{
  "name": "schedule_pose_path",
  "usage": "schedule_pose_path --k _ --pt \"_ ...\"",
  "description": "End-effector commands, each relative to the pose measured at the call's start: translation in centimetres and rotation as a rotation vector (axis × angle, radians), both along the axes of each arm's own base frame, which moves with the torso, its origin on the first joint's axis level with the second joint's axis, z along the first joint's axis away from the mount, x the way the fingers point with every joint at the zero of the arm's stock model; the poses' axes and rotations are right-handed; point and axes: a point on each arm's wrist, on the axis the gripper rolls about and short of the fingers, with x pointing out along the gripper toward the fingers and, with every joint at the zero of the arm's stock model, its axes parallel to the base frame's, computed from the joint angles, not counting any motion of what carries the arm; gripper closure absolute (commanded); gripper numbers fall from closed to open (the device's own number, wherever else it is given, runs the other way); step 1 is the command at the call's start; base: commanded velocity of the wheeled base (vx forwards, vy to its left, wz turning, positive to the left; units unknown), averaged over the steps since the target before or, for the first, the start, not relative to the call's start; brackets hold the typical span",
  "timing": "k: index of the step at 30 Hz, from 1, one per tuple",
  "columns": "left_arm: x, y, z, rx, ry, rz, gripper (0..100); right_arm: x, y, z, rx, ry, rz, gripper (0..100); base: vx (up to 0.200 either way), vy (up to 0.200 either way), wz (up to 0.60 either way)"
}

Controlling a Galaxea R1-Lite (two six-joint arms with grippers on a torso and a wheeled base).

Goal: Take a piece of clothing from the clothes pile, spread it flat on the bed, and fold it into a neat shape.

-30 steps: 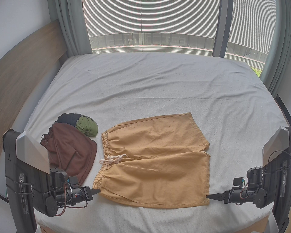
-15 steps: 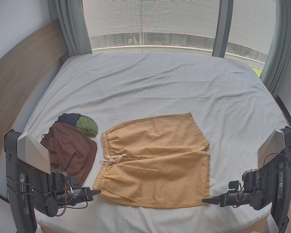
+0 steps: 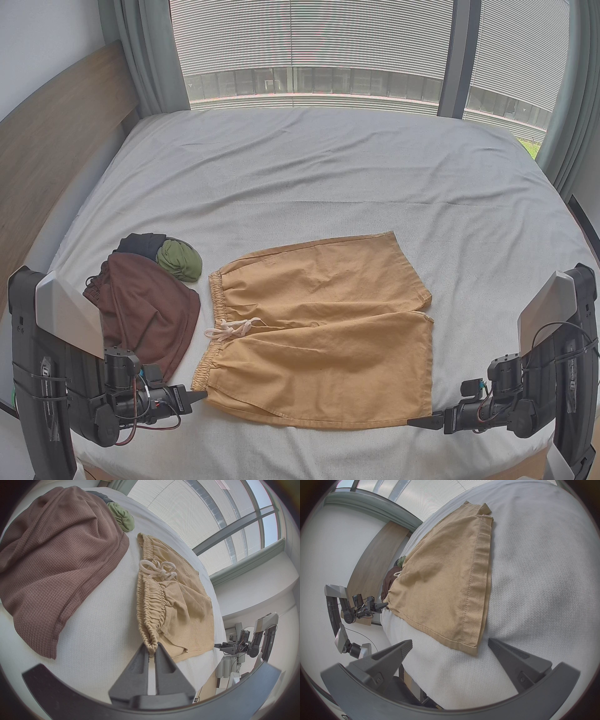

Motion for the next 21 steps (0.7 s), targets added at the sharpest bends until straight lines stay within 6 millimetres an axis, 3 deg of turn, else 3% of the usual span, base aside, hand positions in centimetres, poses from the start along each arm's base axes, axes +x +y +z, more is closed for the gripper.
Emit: schedule_pose_path --k 1,5,6,21 --pt "0.00 0.00 -0.04 0.000 0.001 0.001 100 0.10 0.09 -0.32 0.000 0.006 0.002 0 0.000 0.000 0.00" --pt "0.00 0.00 -0.04 0.000 0.001 0.001 100 0.35 0.13 -0.38 0.006 0.003 -0.003 0 0.000 0.000 0.00" --pt "0.00 0.00 -0.04 0.000 0.001 0.001 100 0.44 0.14 -0.35 0.008 0.000 -0.005 100 0.000 0.000 0.00" --pt "0.05 -0.05 0.08 -0.007 0.000 0.001 100 0.05 -0.29 0.28 0.008 0.000 -0.022 100 0.000 0.000 0.00"
